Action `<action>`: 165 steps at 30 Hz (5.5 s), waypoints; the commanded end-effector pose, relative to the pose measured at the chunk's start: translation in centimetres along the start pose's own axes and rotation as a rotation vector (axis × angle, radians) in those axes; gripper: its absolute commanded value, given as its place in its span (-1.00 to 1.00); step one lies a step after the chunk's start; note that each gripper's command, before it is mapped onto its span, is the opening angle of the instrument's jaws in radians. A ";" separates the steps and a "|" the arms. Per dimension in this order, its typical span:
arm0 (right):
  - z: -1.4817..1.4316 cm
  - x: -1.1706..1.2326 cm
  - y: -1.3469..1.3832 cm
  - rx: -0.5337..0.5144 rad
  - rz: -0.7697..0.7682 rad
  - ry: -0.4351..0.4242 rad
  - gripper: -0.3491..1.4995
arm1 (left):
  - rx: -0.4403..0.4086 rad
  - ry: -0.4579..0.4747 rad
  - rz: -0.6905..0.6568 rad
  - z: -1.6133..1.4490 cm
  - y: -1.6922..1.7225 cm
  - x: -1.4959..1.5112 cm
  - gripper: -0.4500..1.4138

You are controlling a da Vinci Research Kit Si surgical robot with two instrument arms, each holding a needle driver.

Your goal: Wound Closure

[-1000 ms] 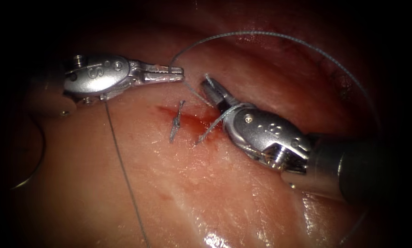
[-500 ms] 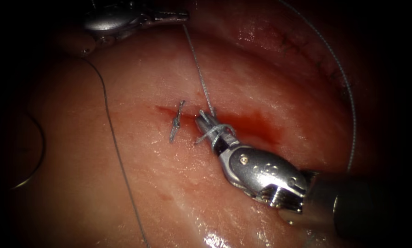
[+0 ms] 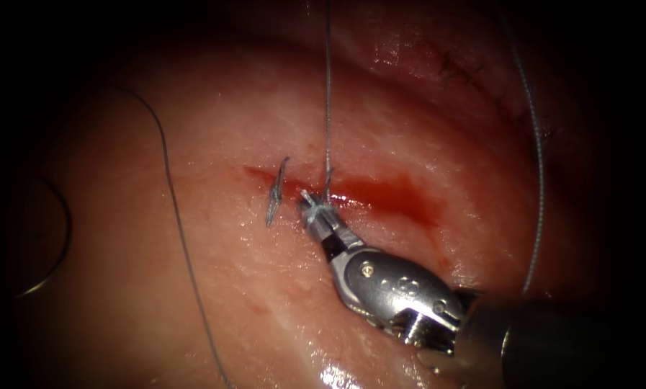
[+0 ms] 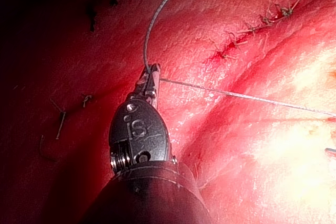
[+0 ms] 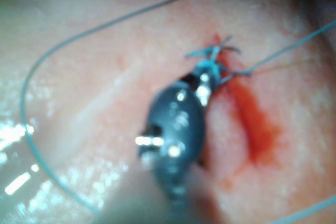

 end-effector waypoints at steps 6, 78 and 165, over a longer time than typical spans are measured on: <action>-0.15 -0.03 -0.23 0.030 0.000 -0.016 -1.00 | 0.000 -0.001 0.005 0.08 -0.11 -0.06 -1.00; -0.86 0.02 -0.85 0.416 -0.106 -0.053 0.96 | 0.011 0.026 0.091 0.42 -0.42 0.38 -1.00; 0.66 1.03 0.67 0.866 0.336 0.428 0.20 | -0.047 0.153 -0.006 -1.14 2.35 -0.26 -1.00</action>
